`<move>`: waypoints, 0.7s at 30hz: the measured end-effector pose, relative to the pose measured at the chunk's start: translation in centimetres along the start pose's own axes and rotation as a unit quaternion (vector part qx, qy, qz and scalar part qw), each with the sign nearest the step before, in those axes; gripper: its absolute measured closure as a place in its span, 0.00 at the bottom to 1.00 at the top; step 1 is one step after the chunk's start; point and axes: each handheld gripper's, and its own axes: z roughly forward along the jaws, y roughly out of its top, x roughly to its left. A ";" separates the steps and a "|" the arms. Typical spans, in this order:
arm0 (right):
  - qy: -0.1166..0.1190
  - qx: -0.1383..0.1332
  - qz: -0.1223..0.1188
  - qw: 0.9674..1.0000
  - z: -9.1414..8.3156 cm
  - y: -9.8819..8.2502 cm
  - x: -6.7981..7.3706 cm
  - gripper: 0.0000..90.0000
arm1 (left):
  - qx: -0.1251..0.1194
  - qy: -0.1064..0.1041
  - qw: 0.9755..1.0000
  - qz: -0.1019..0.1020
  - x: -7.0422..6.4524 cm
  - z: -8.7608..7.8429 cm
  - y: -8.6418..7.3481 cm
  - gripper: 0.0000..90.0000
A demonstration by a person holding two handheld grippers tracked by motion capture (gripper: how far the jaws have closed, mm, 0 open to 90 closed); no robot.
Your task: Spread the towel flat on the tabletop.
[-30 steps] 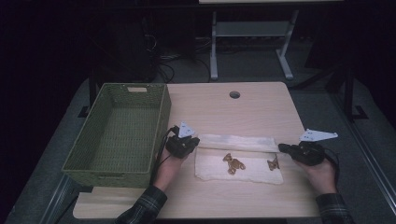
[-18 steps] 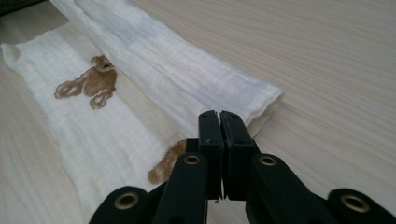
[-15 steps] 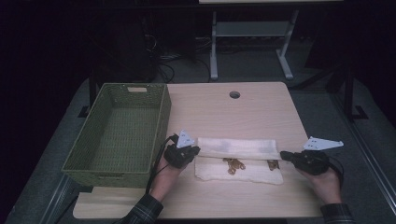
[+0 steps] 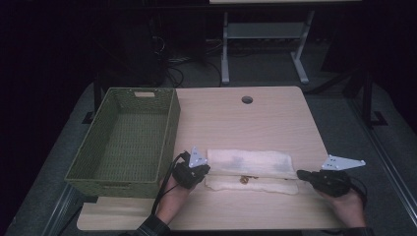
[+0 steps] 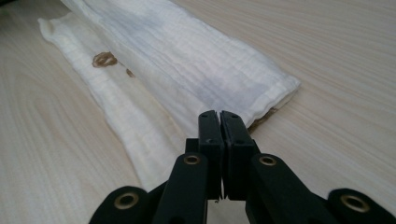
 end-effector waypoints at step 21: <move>0.022 0.046 -0.006 0.999 0.4 -1.7 1.7 0.87 | 0.045 -0.042 0.998 -0.003 -0.9 0.6 -1.9 0.88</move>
